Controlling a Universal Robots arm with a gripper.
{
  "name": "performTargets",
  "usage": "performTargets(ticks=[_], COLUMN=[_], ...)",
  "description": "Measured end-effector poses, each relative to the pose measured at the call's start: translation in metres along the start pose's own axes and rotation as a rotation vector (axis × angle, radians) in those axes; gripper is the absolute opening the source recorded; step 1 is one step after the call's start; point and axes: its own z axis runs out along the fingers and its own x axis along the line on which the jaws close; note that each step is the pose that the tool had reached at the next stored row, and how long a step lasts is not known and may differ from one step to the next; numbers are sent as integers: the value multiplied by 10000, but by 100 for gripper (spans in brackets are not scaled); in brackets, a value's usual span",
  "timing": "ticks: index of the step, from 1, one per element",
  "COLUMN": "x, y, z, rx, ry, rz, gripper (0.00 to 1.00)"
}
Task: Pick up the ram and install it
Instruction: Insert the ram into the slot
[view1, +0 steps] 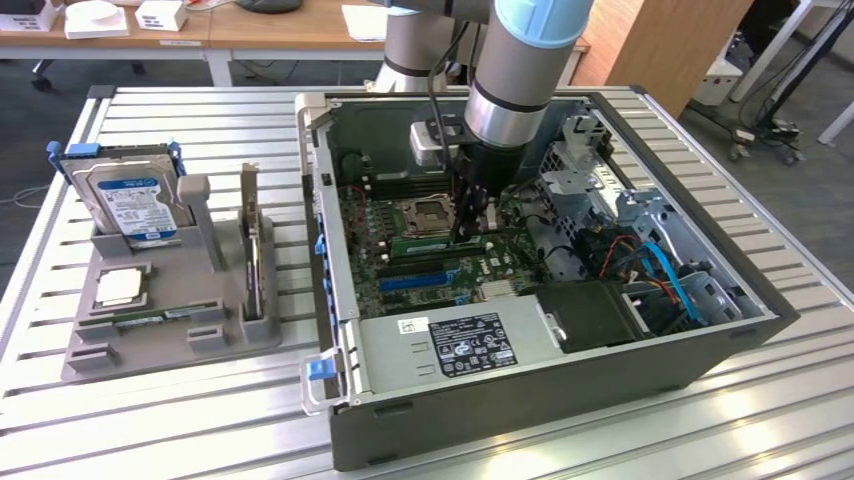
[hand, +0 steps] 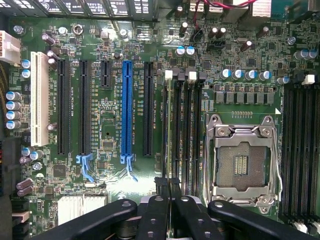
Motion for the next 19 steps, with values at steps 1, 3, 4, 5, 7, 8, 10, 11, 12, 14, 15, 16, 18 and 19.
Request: performTargets(ticks=[1, 3, 4, 5, 7, 8, 10, 11, 12, 14, 15, 16, 18, 19], x=[0, -2, -3, -3, -3, -3, -3, -3, -3, -3, -3, -3, -2, -2], y=[0, -1, 0, 0, 0, 0, 0, 0, 0, 0, 0, -1, 0, -1], z=[0, 1, 2, 1, 2, 3, 6, 8, 9, 10, 13, 15, 16, 16], rx=[1, 2, 1, 0, -1, 0, 0, 0, 0, 0, 1, 1, 0, 0], ry=[-1, -3, -3, -1, 1, -1, 0, 0, -1, -1, -2, -2, 0, 0], rz=[0, -1, -1, 0, 0, 0, -1, 0, 0, 0, 0, 0, 0, 0], gripper=[11, 11, 11, 11, 11, 11, 11, 11, 11, 11, 11, 11, 11, 11])
